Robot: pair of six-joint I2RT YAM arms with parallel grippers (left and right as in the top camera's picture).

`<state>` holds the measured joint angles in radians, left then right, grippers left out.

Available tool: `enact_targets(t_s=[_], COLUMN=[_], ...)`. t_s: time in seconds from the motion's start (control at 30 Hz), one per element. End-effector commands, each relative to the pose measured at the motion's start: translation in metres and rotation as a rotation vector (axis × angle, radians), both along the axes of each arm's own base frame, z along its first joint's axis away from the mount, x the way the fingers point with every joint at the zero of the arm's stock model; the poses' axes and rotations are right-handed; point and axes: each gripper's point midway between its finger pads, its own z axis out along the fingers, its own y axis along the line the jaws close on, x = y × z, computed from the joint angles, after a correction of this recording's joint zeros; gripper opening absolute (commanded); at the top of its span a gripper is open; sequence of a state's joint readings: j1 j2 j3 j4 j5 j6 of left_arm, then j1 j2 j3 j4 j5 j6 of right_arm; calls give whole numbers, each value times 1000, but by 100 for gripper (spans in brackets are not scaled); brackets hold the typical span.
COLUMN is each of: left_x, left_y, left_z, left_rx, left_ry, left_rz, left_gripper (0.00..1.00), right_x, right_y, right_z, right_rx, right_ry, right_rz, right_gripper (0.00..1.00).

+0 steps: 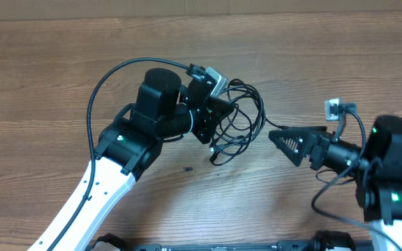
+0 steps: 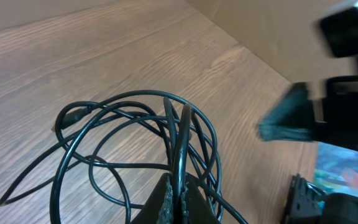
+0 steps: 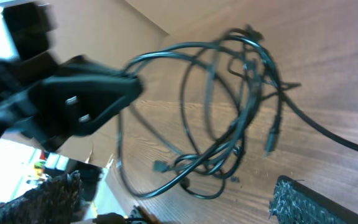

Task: Untangle cables
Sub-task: 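Move the right gripper toward the held bundle and grasp a cable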

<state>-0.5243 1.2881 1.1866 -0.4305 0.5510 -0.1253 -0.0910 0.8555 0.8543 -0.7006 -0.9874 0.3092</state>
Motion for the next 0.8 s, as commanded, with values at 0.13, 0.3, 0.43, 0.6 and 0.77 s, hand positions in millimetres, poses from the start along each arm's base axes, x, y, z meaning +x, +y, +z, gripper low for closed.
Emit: enact_targets(t_s=[0.13,0.3,0.43,0.6,0.77], left_x=[-10,-16,-20,-27,-27], left_y=[-6,-15,-30,-47,-48], left_z=[23,25,24,26,27], left_rx=[-44,-52,-59,-85,-89], left_ry=[-43,-59,-72,-82,-78], left_rz=[-58,-84,-120,-164,-162], left_gripper=[4,4,4,4,4], right_x=[17,22,22,25,31], right_y=[-1,2,9,12,6], right_z=[-16,-21,-22,-33,-38], right_rx=[13,7,-4,-76,-113], right_ry=[97,108,101,106,107], right_rz=[2,13,35,6,-36], right_gripper=[94,95,95,83,55])
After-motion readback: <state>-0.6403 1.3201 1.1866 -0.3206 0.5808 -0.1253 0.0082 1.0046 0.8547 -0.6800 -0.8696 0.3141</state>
